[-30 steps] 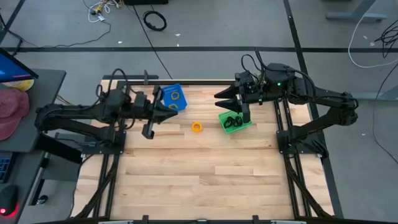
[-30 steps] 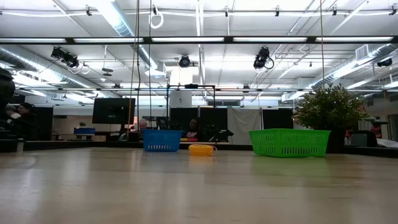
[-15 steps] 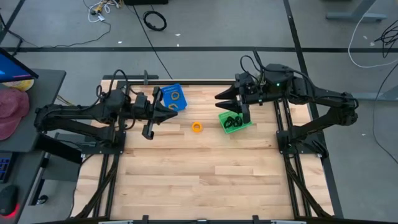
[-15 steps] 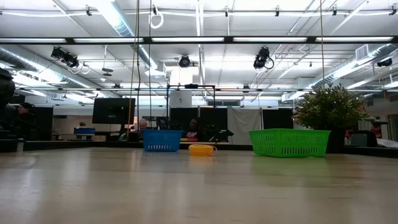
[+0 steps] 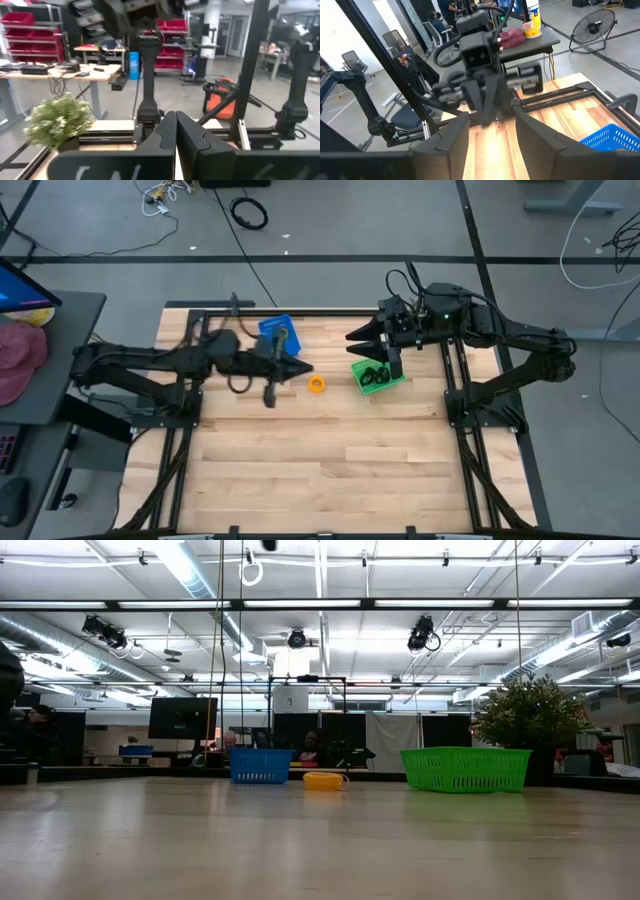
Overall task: Sort spring keychains
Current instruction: Put the yellow spring keychain into the blue bin
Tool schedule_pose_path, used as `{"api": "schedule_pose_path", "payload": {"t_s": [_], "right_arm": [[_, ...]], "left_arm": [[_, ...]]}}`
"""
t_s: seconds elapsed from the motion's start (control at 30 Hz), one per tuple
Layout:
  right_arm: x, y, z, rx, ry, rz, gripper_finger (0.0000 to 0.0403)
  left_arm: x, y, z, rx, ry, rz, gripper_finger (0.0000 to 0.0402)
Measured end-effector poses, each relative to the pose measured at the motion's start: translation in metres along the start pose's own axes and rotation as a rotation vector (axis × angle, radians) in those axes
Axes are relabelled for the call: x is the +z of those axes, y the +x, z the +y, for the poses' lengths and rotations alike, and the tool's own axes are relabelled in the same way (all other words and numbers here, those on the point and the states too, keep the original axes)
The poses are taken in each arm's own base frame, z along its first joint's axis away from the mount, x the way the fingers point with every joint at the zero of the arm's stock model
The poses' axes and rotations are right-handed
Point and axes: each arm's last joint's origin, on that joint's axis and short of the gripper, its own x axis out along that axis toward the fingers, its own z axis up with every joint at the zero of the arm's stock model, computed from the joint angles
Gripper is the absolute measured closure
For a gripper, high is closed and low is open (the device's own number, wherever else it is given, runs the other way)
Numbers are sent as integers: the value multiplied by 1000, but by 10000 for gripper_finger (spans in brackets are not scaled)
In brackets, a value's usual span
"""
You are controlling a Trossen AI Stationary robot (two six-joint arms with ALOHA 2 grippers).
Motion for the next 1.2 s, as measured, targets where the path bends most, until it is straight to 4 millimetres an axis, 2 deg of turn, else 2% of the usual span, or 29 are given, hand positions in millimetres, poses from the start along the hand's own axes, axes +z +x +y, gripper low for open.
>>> {"api": "schedule_pose_path", "payload": {"t_s": [0.2, 0.33, 0.47, 0.63, 0.83, 1.03, 1.2], "right_arm": [[4, -12, 3, 8, -5, -28, 239], [9, -28, 7, 9, -18, -65, 239], [12, -41, 9, -32, -31, -109, 239], [13, -46, 10, -50, -32, -123, 239], [13, -45, 9, -53, -38, -114, 239], [13, -44, 9, -52, -35, -117, 239], [12, -44, 9, -53, -32, -113, 239]], "left_arm": [[-1, 42, 6, 1, 24, 31, 397], [-11, 59, 11, 74, 19, 65, 398], [-11, 67, 15, 299, -87, 39, 398], [-3, 67, 23, 651, -221, 29, 396], [-1, 69, 51, 897, -300, 294, 396], [-7, 81, 81, 878, -512, 497, 381], [-22, 86, 95, 811, -604, 651, 347]]}}
